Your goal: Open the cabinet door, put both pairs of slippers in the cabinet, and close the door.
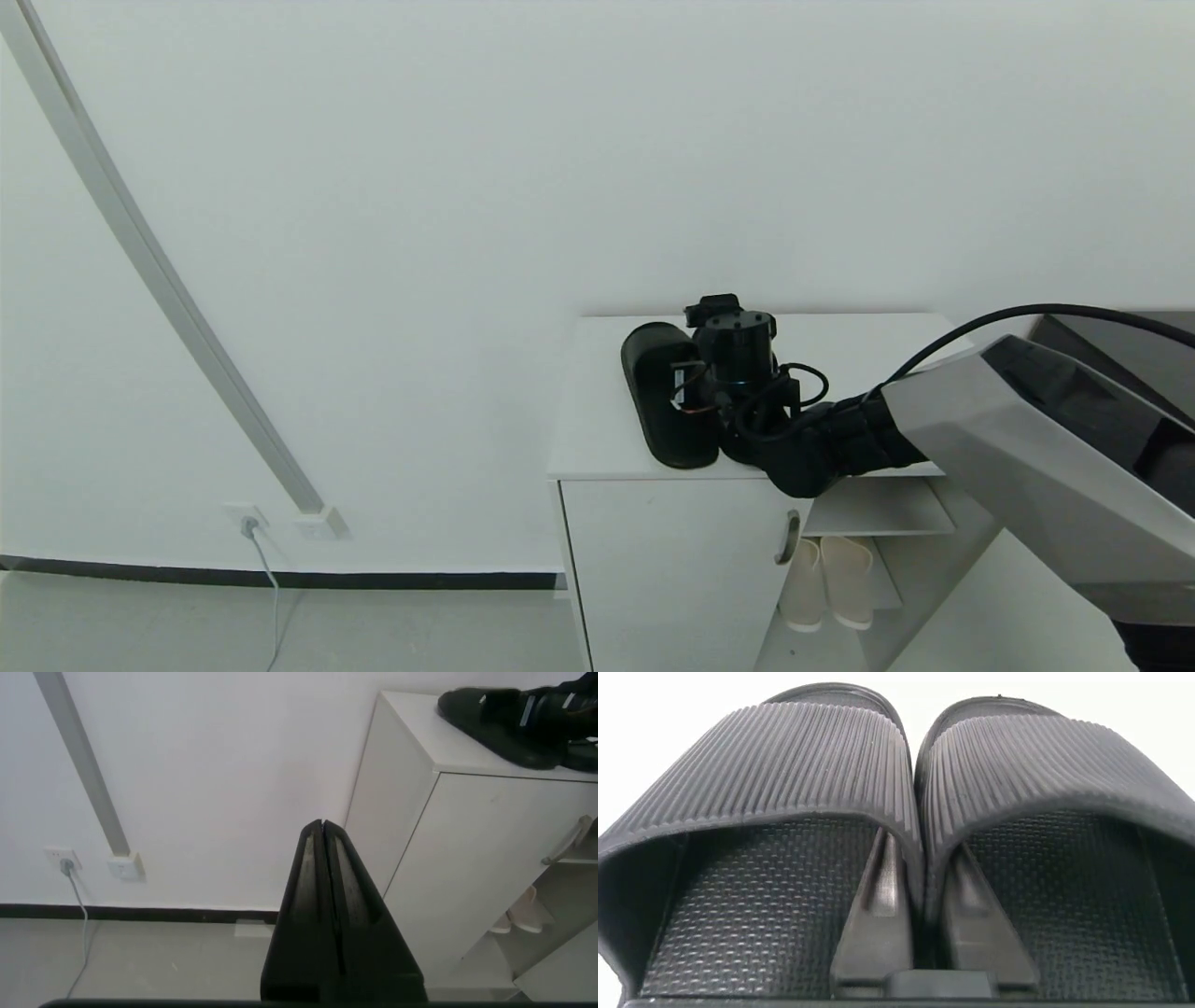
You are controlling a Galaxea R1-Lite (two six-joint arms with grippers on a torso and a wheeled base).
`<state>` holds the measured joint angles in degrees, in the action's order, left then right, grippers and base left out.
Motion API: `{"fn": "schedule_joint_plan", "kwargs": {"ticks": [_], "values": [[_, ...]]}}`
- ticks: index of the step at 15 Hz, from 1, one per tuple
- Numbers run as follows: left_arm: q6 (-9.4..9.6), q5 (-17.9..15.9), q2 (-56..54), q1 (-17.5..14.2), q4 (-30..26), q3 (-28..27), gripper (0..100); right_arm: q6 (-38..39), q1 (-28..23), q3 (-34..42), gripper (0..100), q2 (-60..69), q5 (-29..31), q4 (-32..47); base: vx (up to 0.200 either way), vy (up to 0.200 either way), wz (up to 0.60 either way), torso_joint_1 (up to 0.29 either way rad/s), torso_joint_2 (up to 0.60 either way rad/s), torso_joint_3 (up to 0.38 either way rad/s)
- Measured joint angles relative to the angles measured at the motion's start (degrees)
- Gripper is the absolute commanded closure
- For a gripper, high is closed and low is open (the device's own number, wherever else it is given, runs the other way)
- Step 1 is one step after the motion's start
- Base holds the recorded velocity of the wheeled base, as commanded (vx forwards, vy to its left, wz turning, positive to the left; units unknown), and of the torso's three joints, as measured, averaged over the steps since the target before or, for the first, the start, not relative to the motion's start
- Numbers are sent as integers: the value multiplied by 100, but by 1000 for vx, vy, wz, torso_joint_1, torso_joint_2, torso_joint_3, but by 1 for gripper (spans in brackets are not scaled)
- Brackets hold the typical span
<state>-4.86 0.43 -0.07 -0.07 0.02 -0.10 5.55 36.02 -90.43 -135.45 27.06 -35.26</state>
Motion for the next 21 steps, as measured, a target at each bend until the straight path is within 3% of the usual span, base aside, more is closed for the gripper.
{"fn": "schedule_joint_plan", "kwargs": {"ticks": [5, 8, 17, 21], "values": [[-66, 6, 0, 0, 2, 0, 100, 22, 57, 61, 100, 77, 0, 0, 0, 0, 0, 0, 0, 0], [-57, 1, 0, 5, 2, 0, 100, 24, 123, 485, 100, 425, -52, -40, 0, 0, 0, 0, 0, 0], [-63, 0, 0, 0, 5, 0, 100, -7, 463, 4192, 100, 2817, -1143, -895, 0, 0, 0, 0, 0, 0], [-63, 0, 0, 0, 5, 0, 100, -13, 579, 5127, 100, 3929, -1653, -827, 0, 0, 0, 0, 0, 0]]}}
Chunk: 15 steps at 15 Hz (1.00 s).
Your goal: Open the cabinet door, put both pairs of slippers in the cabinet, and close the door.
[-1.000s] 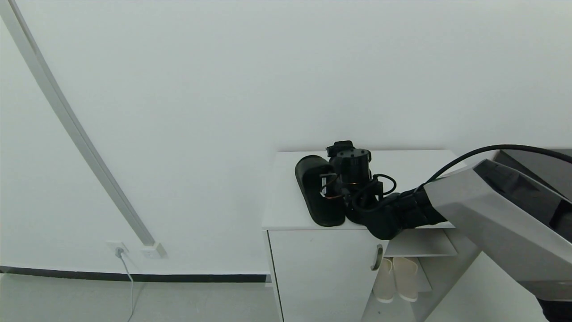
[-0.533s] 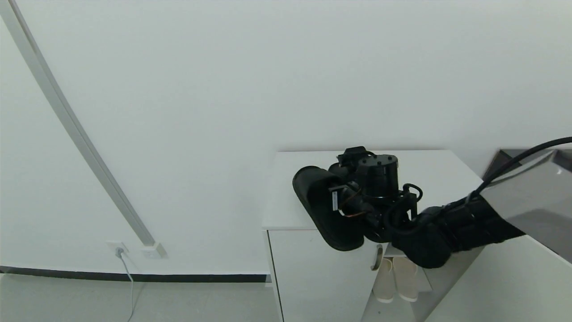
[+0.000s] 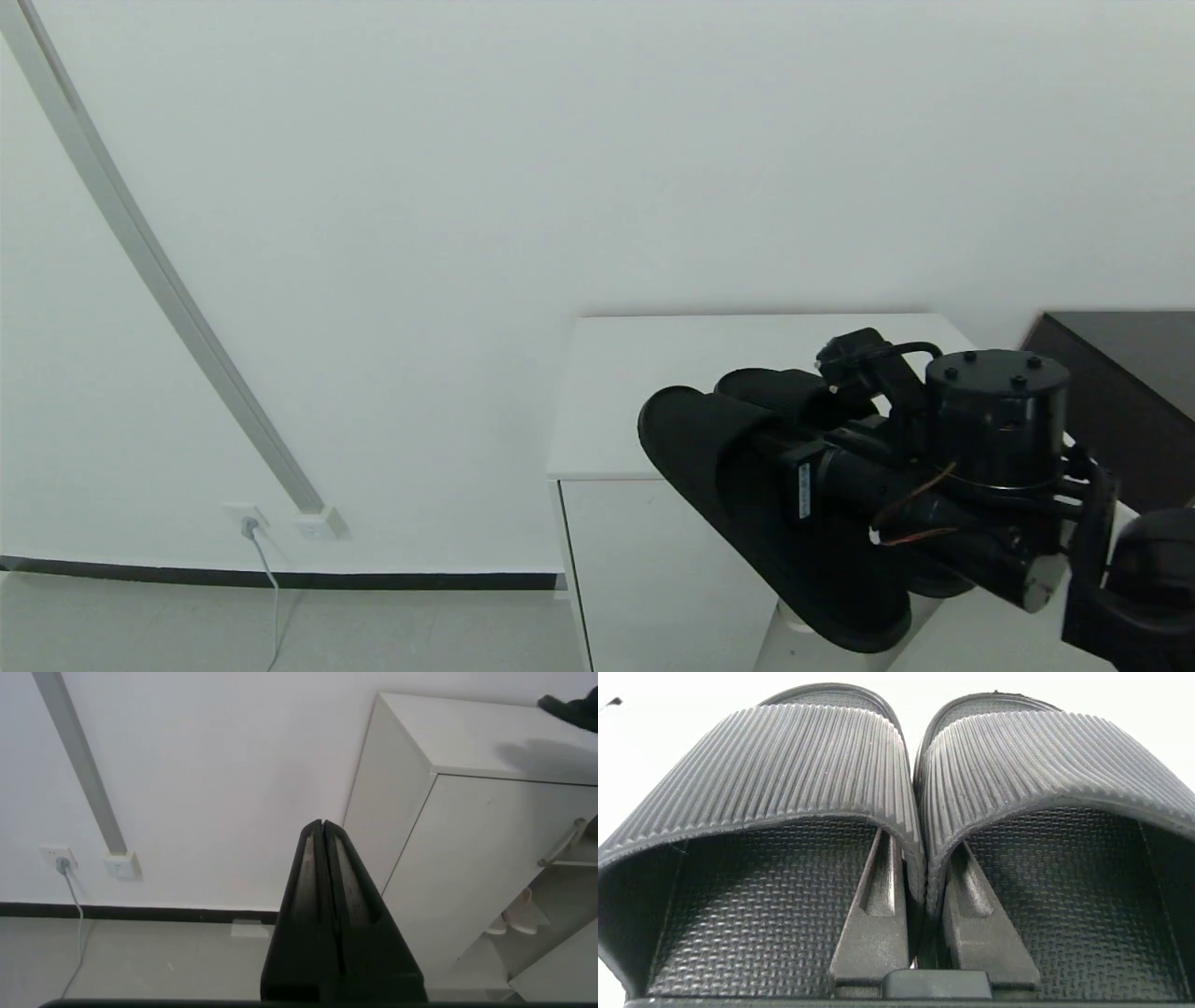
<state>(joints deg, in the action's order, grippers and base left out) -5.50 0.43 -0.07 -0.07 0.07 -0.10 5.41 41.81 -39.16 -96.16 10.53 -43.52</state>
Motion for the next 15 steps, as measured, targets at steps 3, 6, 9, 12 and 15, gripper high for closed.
{"fn": "schedule_joint_plan", "kwargs": {"ticks": [3, 6, 9, 12, 15], "values": [[4, 0, 0, 2, 0, 0, 100, -9, 199, 156, 100, 462, -49, 241, 0, 0, 0, 0, 0, 0], [2, 0, 0, 0, 0, 0, 100, -6, 245, 173, 100, 528, -44, 224, -200, 0, 0, 6, 1, -1], [6, 0, 0, -2, 2, 0, 100, -6, 295, 156, 100, 495, -33, 213, -200, 0, 0, -2, 4, 2], [2, 0, 0, 0, 0, 0, 100, 2, 322, 156, 100, 460, -24, 213, -133, 0, 0, 0, 3, 3], [-7, 0, 0, 0, 2, 0, 100, 27, 344, 179, 100, 446, -30, 208, 0, 0, 0, 0, 0, 0]]}}
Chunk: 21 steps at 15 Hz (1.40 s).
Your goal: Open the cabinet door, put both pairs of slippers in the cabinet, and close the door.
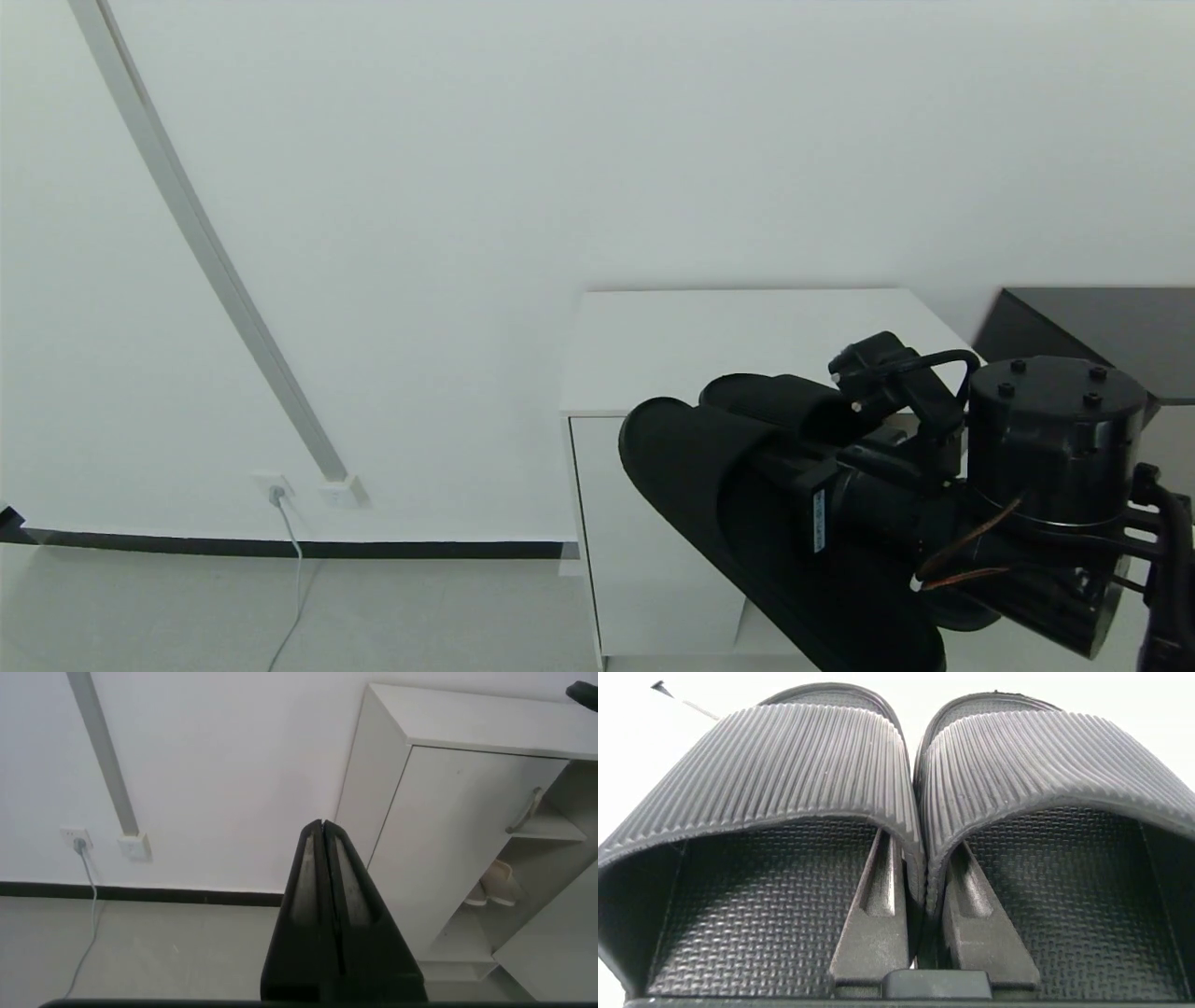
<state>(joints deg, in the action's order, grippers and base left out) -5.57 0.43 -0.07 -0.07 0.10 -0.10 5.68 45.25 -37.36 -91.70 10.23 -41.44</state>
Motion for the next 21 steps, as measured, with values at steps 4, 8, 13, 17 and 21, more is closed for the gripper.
{"fn": "schedule_joint_plan", "kwargs": {"ticks": [4, 8, 13, 17, 21], "values": [[-4, 0, 0, 0, -2, 0, 100, -10, 0, 60, 100, -6, 24, -6, 0, 0, 0, 0, 0, 0], [-4, 0, 0, 0, -2, 0, 100, -11, 26, 88, 100, -11, 33, -2, 0, 0, 0, 0, 0, 0], [0, 0, 0, 0, -2, 0, 100, -22, 50, 107, 100, -26, 35, -2, 0, -40, 0, 0, -1, 0], [5, 1, 0, 5, -5, 0, 100, -22, 59, 117, 100, -69, 57, -5, 0, -200, 0, 4, 2, 4], [5, 0, 0, 5, -5, 0, 100, -22, 52, 107, 100, -83, 101, -5, 0, -200, 0, 4, -4, 4]]}}
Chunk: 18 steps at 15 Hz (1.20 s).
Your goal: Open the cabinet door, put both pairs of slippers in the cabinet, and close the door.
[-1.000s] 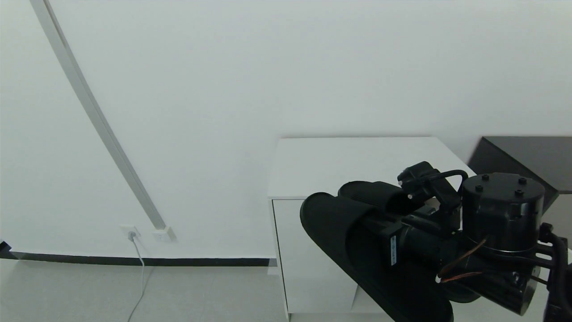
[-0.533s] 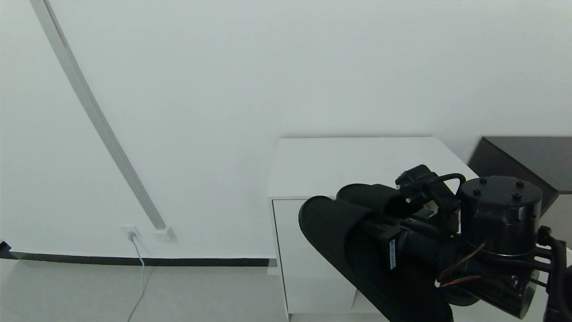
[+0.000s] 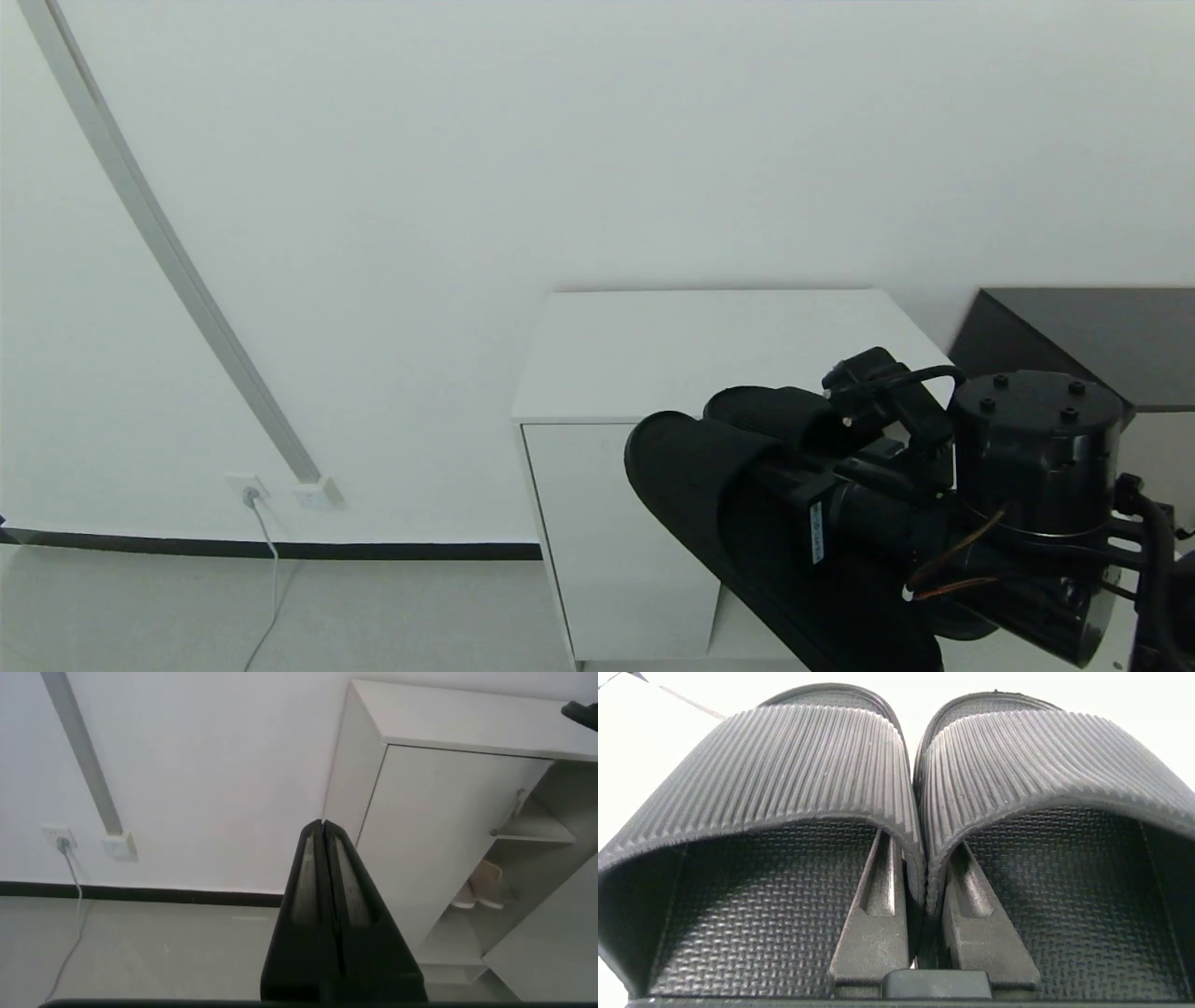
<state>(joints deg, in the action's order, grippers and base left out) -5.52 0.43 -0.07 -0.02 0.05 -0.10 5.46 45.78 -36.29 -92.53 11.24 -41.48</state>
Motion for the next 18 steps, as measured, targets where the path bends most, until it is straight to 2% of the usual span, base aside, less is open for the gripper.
{"fn": "schedule_joint_plan", "kwargs": {"ticks": [9, 18], "values": [[0, 0, 0, -5, 5, -1, 100, 0, 88, 2, 100, 0, 11, -63, 0, -200, 0, 1, 2, 4], [-2, 0, 0, -7, 2, 0, 100, -82, 183, 204, 100, 30, 4, -193, 0, 0, 0, 0, 0, 0]]}}
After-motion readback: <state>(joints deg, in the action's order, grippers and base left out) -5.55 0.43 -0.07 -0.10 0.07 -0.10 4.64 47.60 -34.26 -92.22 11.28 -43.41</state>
